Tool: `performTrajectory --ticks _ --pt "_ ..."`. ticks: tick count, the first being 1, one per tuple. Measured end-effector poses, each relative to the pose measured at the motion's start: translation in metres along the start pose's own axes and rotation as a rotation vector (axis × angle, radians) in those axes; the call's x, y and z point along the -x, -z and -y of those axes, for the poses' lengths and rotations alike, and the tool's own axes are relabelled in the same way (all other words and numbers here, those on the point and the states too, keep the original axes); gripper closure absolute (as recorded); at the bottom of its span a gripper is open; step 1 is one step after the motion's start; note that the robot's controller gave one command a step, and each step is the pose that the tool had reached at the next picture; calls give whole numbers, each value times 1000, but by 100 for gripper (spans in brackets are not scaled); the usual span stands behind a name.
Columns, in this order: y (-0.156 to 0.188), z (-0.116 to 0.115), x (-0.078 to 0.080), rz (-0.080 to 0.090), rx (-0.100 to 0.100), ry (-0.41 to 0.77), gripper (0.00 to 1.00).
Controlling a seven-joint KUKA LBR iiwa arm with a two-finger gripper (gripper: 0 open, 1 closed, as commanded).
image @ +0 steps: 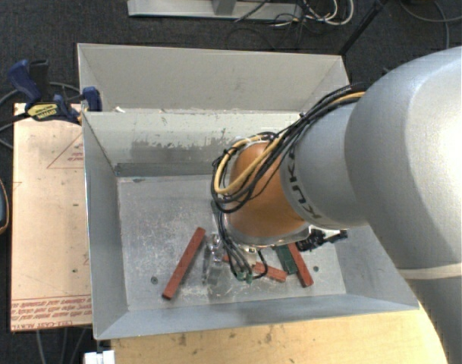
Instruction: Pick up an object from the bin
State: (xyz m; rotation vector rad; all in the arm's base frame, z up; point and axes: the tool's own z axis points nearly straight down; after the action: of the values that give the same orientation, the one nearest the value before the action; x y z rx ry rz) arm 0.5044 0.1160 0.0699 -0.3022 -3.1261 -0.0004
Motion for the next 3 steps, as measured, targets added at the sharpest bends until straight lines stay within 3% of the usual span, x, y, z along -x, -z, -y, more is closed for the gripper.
performTrajectory --ticks 1,2,3 --pt "0 0 1 1 1 -1 0" --pt "0 0 1 1 1 -1 100" --pt "0 0 1 1 1 -2 0"
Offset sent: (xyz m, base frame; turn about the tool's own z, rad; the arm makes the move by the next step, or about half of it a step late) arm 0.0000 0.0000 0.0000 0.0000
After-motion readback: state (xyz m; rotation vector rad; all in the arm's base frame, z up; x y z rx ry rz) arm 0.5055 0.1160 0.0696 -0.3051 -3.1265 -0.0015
